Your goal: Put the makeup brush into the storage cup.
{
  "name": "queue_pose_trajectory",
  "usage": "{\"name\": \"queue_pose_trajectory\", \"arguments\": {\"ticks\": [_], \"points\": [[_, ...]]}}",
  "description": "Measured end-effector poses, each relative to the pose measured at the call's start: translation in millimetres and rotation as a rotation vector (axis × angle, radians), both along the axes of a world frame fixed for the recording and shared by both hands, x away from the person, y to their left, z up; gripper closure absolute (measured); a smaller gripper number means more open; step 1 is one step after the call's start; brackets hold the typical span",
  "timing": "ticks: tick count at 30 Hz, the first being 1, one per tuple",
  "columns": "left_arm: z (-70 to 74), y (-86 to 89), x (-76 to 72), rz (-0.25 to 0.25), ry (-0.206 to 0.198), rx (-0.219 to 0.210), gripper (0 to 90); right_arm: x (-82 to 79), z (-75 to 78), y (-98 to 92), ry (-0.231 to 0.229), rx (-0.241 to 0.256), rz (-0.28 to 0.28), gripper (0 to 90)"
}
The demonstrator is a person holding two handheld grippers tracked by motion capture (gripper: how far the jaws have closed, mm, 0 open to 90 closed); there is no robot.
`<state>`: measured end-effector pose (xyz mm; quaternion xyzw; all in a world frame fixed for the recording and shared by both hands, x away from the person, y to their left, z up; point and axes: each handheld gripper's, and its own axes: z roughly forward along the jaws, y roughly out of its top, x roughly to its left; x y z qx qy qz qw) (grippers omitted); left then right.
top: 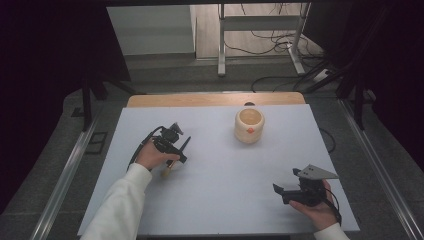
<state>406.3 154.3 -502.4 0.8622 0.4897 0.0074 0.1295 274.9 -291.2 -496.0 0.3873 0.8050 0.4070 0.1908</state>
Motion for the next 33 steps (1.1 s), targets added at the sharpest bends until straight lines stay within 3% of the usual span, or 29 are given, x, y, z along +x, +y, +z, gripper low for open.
{"name": "queue_pose_trajectory", "arguments": {"ticks": [9, 19, 33], "points": [[-1.7, 0.2, -0.5, -0.001, -0.002, 0.007, 24.2, 0.3, -0.5, 0.3, 0.002, -0.001, 0.000, 7.5], [-4.1, -4.6, -1.4, -0.031, 0.009, 0.053, 47.8, 0.2, -0.3, 0.2, 0.001, -0.001, 0.000, 7.5], [-1.9, -9.0, -0.9, -0.010, 0.037, 0.050, 77.7, 0.1, 0.0, 0.2, 0.000, 0.000, 0.000, 7.5]]}}
